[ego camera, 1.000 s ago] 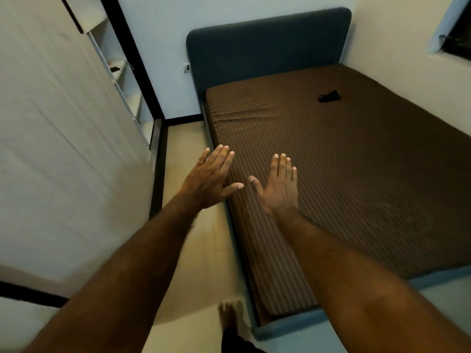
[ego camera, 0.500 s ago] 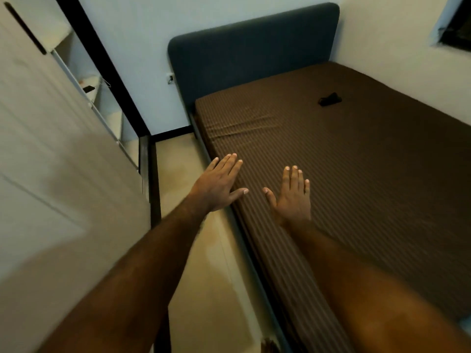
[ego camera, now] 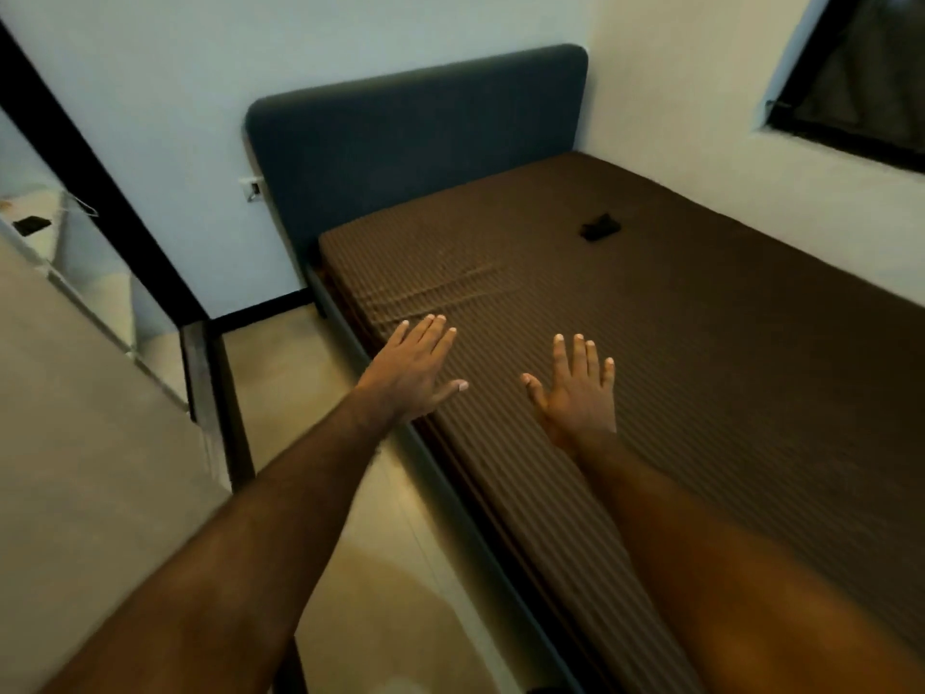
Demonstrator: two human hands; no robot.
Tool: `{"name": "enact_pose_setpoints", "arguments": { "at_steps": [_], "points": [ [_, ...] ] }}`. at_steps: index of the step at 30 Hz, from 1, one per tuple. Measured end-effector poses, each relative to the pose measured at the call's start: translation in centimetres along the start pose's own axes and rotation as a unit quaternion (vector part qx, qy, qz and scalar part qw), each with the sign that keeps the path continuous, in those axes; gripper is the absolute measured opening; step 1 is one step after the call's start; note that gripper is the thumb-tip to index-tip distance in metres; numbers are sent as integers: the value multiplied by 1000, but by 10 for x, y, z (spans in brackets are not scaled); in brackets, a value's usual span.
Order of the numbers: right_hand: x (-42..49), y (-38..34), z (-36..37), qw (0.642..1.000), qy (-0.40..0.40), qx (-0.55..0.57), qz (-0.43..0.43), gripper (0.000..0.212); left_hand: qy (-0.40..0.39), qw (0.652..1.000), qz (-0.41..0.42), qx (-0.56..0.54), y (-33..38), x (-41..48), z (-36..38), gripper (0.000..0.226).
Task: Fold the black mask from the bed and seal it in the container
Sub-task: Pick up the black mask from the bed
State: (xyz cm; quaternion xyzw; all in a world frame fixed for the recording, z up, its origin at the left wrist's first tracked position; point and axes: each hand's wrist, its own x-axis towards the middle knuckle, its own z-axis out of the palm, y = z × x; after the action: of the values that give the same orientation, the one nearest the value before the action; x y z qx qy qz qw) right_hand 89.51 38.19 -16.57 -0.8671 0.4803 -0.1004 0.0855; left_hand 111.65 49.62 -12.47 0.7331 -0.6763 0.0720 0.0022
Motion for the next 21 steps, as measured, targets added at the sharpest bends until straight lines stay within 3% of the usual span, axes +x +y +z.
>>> {"name": "enact_pose_setpoints", "arguments": {
  "at_steps": [9, 21],
  "points": [
    [107, -63, 41, 998, 11, 12, 59, 82, -33, 996, 77, 14, -106, 110, 30, 83],
    [308, -56, 65, 993, 3, 12, 122, 85, -60, 988, 142, 25, -187, 321, 61, 85]
  ]
}}
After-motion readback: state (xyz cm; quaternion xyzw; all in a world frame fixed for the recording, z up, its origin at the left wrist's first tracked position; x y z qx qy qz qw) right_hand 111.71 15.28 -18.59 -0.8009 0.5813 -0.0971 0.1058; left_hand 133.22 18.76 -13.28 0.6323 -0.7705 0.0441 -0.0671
